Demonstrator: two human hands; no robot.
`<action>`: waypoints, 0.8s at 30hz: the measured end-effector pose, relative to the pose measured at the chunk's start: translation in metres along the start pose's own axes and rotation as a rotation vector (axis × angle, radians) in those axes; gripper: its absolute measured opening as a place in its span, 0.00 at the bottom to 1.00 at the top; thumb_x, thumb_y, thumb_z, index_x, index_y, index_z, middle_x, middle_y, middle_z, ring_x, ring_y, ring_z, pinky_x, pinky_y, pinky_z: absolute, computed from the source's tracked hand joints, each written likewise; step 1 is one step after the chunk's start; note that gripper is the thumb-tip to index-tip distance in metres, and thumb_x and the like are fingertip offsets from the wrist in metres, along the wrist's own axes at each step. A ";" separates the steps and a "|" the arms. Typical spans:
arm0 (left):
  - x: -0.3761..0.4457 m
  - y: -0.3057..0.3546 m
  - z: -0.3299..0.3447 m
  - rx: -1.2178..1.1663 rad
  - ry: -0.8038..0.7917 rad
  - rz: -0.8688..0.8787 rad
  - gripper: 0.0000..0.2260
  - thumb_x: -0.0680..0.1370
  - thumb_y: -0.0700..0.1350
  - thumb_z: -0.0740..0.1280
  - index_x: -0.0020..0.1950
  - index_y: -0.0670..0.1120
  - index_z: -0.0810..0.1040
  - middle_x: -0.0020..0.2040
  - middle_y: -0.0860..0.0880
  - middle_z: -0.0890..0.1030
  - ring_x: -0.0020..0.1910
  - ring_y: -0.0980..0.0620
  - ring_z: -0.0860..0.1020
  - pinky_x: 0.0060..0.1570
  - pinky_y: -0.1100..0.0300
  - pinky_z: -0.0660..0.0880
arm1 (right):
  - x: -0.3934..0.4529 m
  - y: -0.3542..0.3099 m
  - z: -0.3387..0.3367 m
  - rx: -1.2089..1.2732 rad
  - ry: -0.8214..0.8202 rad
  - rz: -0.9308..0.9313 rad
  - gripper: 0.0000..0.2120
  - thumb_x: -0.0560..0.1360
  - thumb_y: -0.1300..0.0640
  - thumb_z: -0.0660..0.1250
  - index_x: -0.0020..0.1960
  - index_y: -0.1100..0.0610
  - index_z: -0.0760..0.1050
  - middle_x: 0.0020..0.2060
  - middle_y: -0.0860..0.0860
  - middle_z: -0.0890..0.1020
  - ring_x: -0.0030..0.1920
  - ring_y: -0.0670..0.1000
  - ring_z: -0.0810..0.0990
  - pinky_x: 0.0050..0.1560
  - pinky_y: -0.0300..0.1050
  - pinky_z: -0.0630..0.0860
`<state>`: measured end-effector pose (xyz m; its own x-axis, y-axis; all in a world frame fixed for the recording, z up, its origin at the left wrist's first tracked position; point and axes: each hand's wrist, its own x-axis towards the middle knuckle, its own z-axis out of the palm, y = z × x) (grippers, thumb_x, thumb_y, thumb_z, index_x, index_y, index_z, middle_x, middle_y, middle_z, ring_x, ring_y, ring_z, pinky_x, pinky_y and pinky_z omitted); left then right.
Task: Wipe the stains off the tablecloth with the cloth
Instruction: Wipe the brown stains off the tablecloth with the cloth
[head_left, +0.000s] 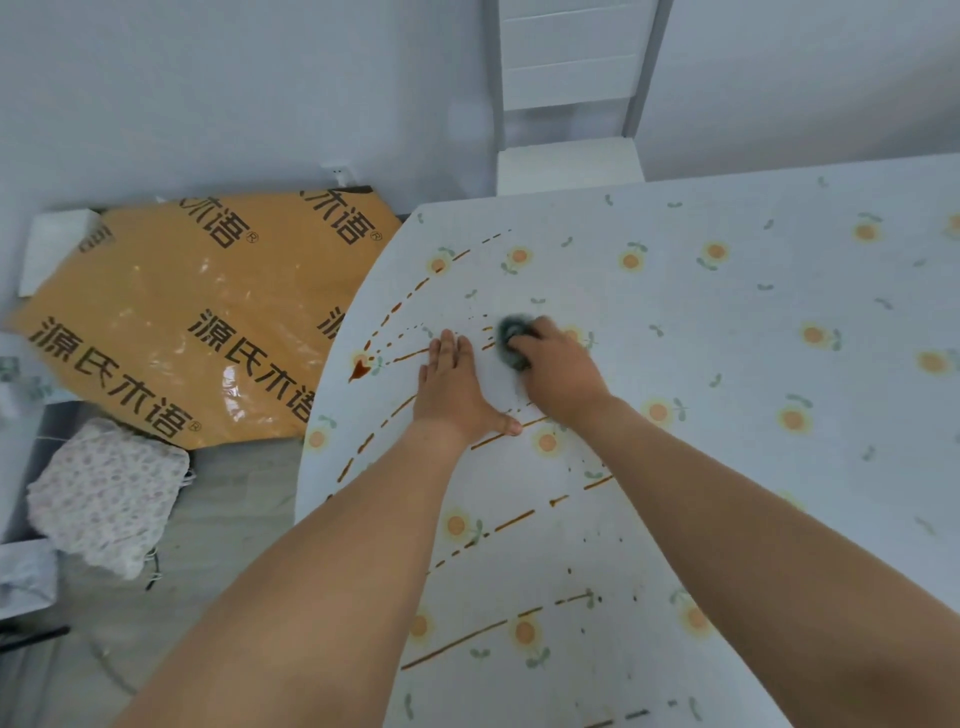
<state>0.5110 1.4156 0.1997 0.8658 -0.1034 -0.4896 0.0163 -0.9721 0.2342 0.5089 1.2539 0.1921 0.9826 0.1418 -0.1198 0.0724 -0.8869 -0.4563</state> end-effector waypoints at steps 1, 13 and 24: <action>0.000 0.001 0.000 -0.003 0.003 -0.002 0.66 0.60 0.67 0.78 0.81 0.43 0.39 0.81 0.45 0.37 0.80 0.46 0.36 0.78 0.48 0.43 | -0.004 0.002 -0.001 -0.022 -0.044 -0.088 0.19 0.75 0.63 0.62 0.64 0.54 0.75 0.60 0.54 0.71 0.52 0.59 0.76 0.51 0.50 0.75; -0.059 0.006 0.027 -0.020 0.050 -0.041 0.57 0.70 0.66 0.72 0.81 0.41 0.39 0.81 0.43 0.39 0.80 0.45 0.38 0.79 0.50 0.43 | -0.043 0.026 -0.011 0.111 0.304 0.537 0.22 0.74 0.65 0.57 0.67 0.57 0.72 0.64 0.56 0.68 0.56 0.61 0.74 0.55 0.50 0.72; -0.076 -0.006 0.032 0.044 -0.068 -0.039 0.65 0.63 0.61 0.80 0.81 0.41 0.38 0.80 0.44 0.35 0.80 0.44 0.38 0.78 0.47 0.48 | -0.094 0.076 -0.018 0.036 0.302 0.475 0.20 0.73 0.65 0.60 0.65 0.58 0.73 0.57 0.59 0.71 0.51 0.64 0.75 0.51 0.52 0.74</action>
<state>0.4291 1.4227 0.2087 0.8292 -0.0777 -0.5536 0.0260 -0.9839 0.1769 0.4252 1.1654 0.1850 0.9116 -0.4062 -0.0638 -0.3904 -0.8063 -0.4444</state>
